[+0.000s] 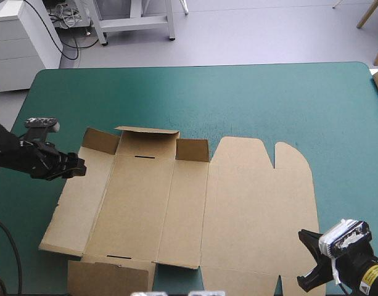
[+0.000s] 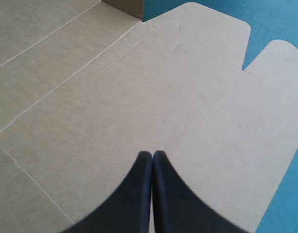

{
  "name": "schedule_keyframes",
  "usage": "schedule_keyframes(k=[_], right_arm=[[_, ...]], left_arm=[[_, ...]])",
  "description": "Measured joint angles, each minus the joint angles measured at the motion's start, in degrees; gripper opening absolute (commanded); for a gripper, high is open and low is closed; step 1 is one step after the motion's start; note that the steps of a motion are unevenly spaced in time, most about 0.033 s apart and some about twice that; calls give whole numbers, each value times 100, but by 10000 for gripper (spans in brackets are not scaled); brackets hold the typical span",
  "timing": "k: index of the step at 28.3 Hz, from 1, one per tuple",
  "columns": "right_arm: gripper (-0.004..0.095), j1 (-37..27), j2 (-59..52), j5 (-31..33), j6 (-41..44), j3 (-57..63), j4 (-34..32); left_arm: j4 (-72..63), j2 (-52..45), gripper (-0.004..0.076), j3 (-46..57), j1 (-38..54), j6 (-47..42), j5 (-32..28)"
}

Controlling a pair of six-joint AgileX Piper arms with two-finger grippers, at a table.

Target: Fold the box

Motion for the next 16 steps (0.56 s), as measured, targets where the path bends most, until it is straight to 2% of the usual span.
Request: schedule_keyframes(k=[8,16], right_arm=[[-22,0,0,-14,0,0,0],[-21,0,0,-14,0,0,0]], left_arm=[[0,349,475,30,806,269,-14],[332,636,475,868,1186,377,-77]])
